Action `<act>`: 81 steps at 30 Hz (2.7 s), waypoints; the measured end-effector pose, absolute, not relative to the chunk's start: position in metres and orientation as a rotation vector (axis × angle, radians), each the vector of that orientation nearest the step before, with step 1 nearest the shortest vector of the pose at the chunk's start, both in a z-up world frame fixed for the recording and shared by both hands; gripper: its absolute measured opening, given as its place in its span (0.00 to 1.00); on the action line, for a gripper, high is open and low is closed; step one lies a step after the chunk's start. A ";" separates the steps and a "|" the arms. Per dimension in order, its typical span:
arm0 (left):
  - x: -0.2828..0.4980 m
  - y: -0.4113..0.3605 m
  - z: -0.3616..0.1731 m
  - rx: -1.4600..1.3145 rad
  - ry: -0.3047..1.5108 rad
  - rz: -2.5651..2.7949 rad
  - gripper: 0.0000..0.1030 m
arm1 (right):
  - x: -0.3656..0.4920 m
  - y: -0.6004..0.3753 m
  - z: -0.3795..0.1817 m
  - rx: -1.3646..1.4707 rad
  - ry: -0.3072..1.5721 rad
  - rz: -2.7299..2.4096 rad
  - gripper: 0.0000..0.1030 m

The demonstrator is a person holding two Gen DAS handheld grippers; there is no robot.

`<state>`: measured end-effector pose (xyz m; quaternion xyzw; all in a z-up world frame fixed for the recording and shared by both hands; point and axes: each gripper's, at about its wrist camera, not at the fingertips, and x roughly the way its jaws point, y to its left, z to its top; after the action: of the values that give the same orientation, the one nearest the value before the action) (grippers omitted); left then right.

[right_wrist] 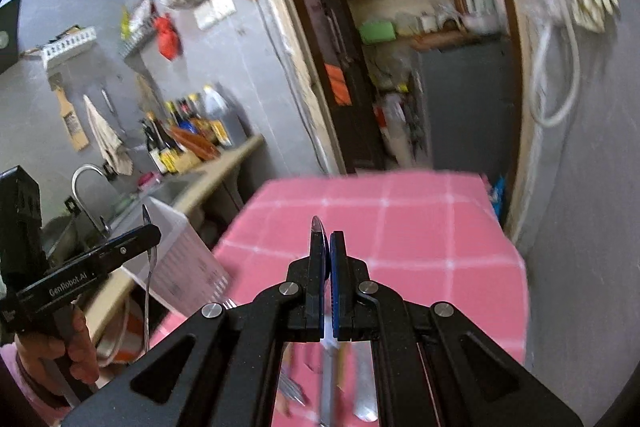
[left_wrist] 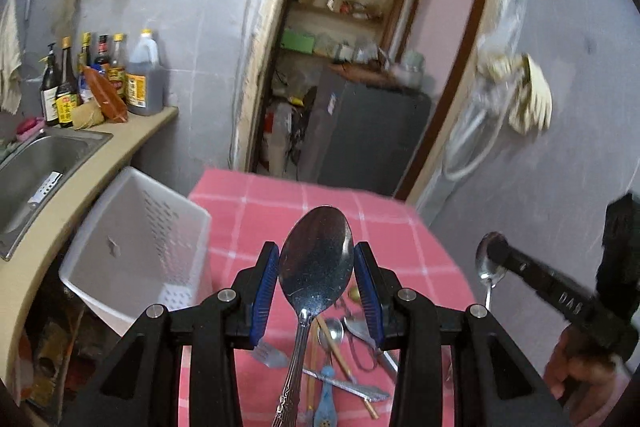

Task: Organize utensils
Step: 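Close the left gripper on the silver spoon while the right gripper grasps a spoon, lift both, then lower both spoons into the white basket and open both grippers, then move both grippers back over the utensil pile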

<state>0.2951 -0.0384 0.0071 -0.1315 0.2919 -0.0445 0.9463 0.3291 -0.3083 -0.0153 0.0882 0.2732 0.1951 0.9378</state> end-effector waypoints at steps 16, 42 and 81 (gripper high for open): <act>0.317 0.094 0.054 -0.394 0.385 -0.076 0.35 | 0.346 -0.141 0.033 0.127 0.318 0.478 0.03; 0.336 0.123 -0.002 -0.488 0.456 -0.128 0.36 | 0.357 -0.095 -0.034 0.083 0.484 0.543 0.03; 0.252 0.020 0.025 -0.201 0.392 -0.079 0.99 | 0.266 -0.260 0.028 0.066 0.344 0.261 0.98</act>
<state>0.2523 0.0198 0.0249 -0.0994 0.1946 -0.0394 0.9750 0.2660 -0.2598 0.0283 0.0326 0.1706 0.1293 0.9763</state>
